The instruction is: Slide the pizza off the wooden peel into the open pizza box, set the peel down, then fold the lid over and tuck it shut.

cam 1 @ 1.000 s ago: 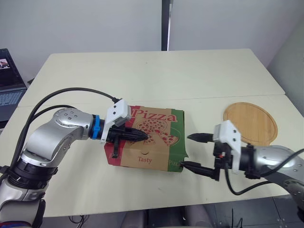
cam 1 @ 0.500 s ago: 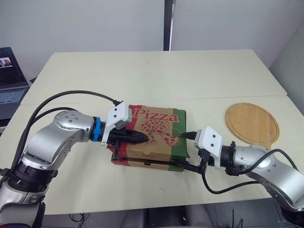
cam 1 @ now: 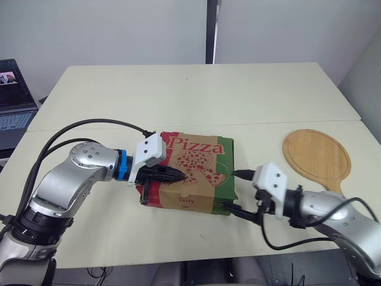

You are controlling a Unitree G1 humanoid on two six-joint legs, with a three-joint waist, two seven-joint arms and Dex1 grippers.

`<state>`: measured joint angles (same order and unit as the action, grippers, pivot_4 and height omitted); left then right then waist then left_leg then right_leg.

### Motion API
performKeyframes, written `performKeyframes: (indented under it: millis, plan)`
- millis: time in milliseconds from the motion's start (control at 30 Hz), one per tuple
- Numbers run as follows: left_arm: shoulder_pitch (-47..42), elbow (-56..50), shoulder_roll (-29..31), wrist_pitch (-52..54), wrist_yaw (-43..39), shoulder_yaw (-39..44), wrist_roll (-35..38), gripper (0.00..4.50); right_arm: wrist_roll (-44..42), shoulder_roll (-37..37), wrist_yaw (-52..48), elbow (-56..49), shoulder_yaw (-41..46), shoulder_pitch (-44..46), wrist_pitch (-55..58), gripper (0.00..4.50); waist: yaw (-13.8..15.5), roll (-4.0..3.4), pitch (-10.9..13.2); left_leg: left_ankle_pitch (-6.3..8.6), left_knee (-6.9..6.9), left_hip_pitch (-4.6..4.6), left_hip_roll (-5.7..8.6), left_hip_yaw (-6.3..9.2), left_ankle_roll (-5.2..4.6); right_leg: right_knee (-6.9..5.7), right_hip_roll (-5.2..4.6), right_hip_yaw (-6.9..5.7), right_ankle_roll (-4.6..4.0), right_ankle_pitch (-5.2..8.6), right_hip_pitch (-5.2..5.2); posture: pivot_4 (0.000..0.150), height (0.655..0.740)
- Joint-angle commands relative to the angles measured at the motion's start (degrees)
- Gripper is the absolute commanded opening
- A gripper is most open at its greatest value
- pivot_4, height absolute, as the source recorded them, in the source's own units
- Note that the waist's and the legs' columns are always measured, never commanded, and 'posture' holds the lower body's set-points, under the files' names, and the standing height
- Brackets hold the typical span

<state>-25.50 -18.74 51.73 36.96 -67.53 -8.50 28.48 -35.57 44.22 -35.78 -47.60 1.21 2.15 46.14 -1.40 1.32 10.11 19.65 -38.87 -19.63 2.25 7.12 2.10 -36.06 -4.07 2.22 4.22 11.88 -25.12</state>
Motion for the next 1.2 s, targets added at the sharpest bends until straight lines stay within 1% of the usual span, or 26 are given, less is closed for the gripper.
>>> performKeyframes:
  millis: [33,133,267,333,433,467,500,800,1067,1200]
  plan:
    - [0.0,-0.3,-0.2,-0.2,0.8,0.4,-1.0,0.00,-1.8,2.4,-2.0,0.4,5.1,-1.6,0.2,4.23,0.0,0.00,0.0,0.00,0.00,0.04,0.00,-0.01,-0.01,0.00,0.00,0.00,0.00,0.00,0.03,0.150,0.7400]
    - [-0.1,-0.2,-0.2,-0.2,1.2,0.6,-0.9,0.00,1.5,3.1,-1.8,3.0,2.9,-1.9,-1.6,3.54,-0.1,0.00,0.0,0.01,0.00,0.18,-0.02,-0.04,-0.03,-0.02,0.01,0.00,0.00,0.00,0.15,0.150,0.7400]
    - [-0.1,-0.1,-0.2,-0.2,1.5,0.9,-1.0,0.00,7.9,3.0,-3.6,6.3,-5.2,0.1,-6.2,2.16,-0.2,0.00,0.0,0.01,0.00,0.24,-0.03,-0.07,-0.03,-0.02,0.02,0.03,0.00,0.00,0.19,0.150,0.7400]
    - [-0.2,0.1,-0.3,-0.4,1.6,0.8,-1.1,0.00,9.2,2.4,-4.2,7.3,-7.3,0.9,-7.4,1.50,-0.2,0.00,0.0,0.01,0.00,0.25,-0.03,-0.08,-0.02,-0.02,0.02,0.04,0.00,0.00,0.19,0.150,0.7400]
    - [-0.4,0.4,-0.4,-0.5,1.7,0.8,-1.1,0.00,10.0,1.1,-5.1,8.0,-9.3,1.9,-8.7,0.40,-0.2,0.00,0.0,0.01,0.00,0.25,-0.02,-0.07,-0.02,-0.02,0.01,0.04,0.00,0.00,0.19,0.150,0.7400]
    - [-0.4,0.5,-0.4,-0.6,1.7,0.8,-1.1,0.00,10.0,0.7,-5.3,8.1,-9.6,2.2,-8.9,0.12,-0.2,0.00,0.0,0.01,0.00,0.24,-0.02,-0.07,-0.02,-0.02,0.01,0.04,0.00,0.00,0.19,0.150,0.7400]
    - [-0.5,0.6,-0.5,-0.6,1.8,0.8,-1.1,0.00,9.8,0.2,-5.6,8.1,-10.0,2.7,-8.9,0.03,-0.2,0.00,0.0,0.01,0.00,0.25,-0.02,-0.07,-0.02,-0.02,0.01,0.04,0.00,0.00,0.19,0.150,0.7400]
    - [-0.6,0.8,-0.8,-0.7,1.8,0.8,-1.2,0.00,5.4,-4.1,-5.3,6.3,-10.3,5.0,-4.7,0.03,-0.2,0.00,0.0,0.01,0.00,0.25,-0.02,-0.05,-0.01,-0.03,0.01,0.04,0.00,0.00,0.18,0.150,0.7400]
    - [-0.3,0.4,-1.0,-0.6,1.8,0.5,-1.5,0.00,10.2,-3.6,-3.8,6.8,-14.0,3.4,-4.3,0.03,-0.2,0.00,0.0,0.01,0.00,0.24,-0.02,-0.05,-0.01,-0.04,0.02,0.04,0.00,0.00,0.16,0.150,0.7400]
    - [0.0,0.3,-1.0,-0.6,1.8,0.4,-1.9,0.00,11.9,-3.1,-3.4,6.3,-13.7,2.2,-5.3,0.03,-0.2,0.00,0.0,0.01,0.00,0.24,-0.02,-0.05,-0.01,-0.04,0.01,0.04,0.00,0.00,0.16,0.150,0.7400]
